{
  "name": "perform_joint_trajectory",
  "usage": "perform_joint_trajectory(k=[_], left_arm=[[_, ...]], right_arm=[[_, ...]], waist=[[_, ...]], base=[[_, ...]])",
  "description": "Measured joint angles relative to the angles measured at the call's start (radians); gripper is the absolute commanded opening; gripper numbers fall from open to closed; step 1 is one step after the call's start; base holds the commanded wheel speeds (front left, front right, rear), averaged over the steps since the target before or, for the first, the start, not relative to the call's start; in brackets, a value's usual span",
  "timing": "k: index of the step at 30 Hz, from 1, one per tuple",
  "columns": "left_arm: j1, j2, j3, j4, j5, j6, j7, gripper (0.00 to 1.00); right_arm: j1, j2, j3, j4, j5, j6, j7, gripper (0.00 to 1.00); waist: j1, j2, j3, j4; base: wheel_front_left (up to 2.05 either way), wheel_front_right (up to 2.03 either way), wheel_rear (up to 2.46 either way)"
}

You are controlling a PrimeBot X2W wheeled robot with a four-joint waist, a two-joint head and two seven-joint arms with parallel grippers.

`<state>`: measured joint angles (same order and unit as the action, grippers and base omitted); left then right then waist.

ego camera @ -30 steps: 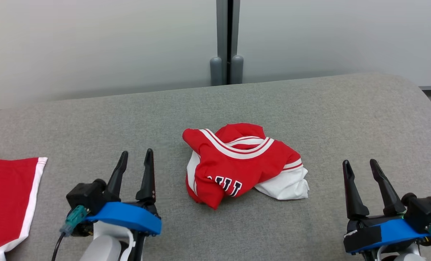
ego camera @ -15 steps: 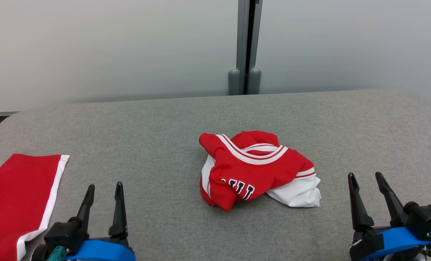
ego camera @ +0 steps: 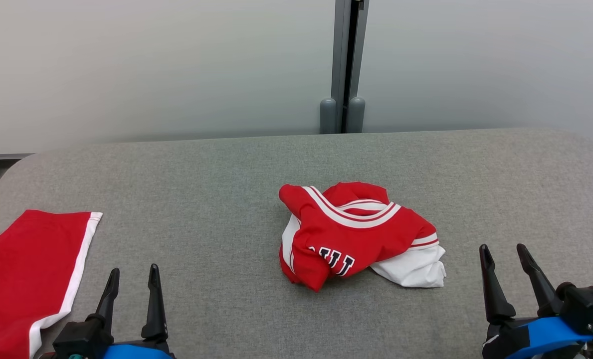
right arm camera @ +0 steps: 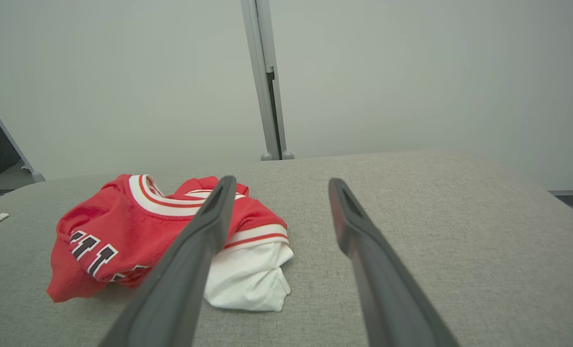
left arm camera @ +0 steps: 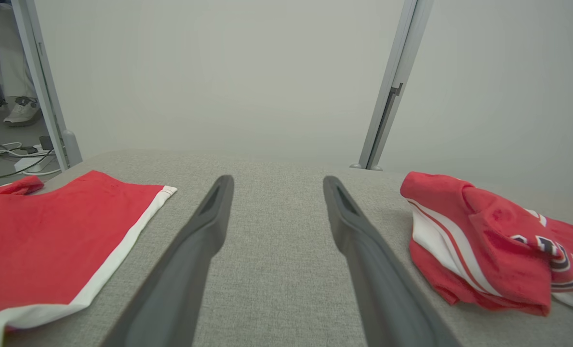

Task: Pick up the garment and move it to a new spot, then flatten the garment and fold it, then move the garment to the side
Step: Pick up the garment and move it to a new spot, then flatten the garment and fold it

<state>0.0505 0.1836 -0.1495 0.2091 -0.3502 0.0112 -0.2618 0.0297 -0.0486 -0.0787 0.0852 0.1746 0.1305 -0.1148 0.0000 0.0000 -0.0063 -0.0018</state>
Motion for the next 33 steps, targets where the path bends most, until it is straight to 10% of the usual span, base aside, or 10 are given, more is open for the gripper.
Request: perform_joint_trajectory(k=[22,33], left_arm=[[-0.012,-0.027,0.007,0.02,0.022,-0.026,0.0,1.0],[-0.07,-0.042,0.001,0.021,0.035,-0.048,0.0,1.0]], right_arm=[[-0.052,0.0,0.019,0.017,0.04,0.0,0.042,1.0],[-0.414,0.0,0.166,0.109,0.117,0.0,0.45,1.0]], waist=[[0.0,0.0,0.03,0.001],[0.0001,0.0,0.09,0.052]], base=[[0.0,0.0,0.0],[0.0,0.0,0.0]])
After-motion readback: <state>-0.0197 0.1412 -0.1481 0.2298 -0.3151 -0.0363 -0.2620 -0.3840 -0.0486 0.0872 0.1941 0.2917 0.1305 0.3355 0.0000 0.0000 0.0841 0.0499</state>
